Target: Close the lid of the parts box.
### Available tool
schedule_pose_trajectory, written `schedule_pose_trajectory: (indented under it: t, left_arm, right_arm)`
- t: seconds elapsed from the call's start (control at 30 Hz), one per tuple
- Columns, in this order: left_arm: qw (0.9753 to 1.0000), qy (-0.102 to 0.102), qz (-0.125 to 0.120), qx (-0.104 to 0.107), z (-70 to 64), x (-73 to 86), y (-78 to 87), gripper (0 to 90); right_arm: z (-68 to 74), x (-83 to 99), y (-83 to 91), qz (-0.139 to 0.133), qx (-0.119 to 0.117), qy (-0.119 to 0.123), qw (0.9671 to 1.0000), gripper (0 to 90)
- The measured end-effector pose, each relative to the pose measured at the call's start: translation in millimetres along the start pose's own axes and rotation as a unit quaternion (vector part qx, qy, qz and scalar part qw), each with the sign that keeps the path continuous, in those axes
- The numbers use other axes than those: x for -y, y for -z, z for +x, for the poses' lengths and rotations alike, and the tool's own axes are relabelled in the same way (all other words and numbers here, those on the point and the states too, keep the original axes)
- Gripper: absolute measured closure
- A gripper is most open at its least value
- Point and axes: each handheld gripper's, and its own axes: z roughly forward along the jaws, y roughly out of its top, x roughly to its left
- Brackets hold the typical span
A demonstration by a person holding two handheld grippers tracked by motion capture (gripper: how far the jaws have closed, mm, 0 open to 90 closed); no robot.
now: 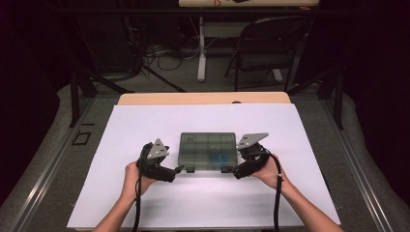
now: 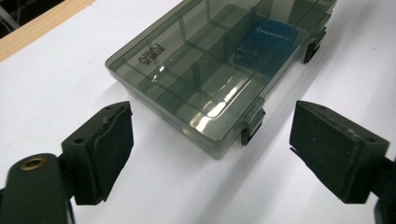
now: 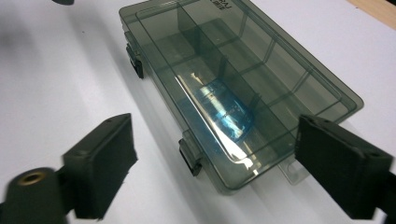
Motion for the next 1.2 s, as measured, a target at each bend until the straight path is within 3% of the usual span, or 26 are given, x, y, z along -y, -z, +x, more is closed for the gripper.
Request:
schedule_pose_trajectory:
  t: [0.13, 0.43, 0.6, 0.73, 0.97, 1.2]
  left_arm:
    - [1.0000, 0.002, 0.003, -0.006, -1.0, 6.4, 7.3, 10.5]
    - [0.9998, 0.012, 0.005, -0.014, -7.4, 22.2, 17.3, 5.0]
    - [0.9995, 0.009, -0.001, -0.029, -11.2, 30.9, 25.0, 3.0]
    - [0.9992, 0.014, -0.014, -0.036, -11.5, 36.5, 32.7, 2.8]
    - [0.9990, 0.024, -0.005, -0.037, -14.1, 51.2, 36.6, 0.2]
    - [0.9979, 0.038, -0.017, -0.049, -15.6, 66.4, 42.0, 0.0]
  right_arm:
    - [5.2, 4.2, 9.2, -0.004, 0.009, -0.003, 0.9999, 4.4]
    - [14.0, 20.5, 24.9, -0.010, 0.032, -0.008, 0.9994, 0.1]
    - [18.3, 28.1, 30.6, -0.012, 0.043, -0.010, 0.9990, 0.0]
    - [20.8, 34.3, 36.4, -0.011, 0.053, -0.007, 0.9985, 0.0]
    - [25.1, 47.5, 48.0, -0.014, 0.078, -0.010, 0.9968, 0.0]
    - [25.5, 60.5, 52.1, -0.016, 0.094, -0.019, 0.9952, 0.0]
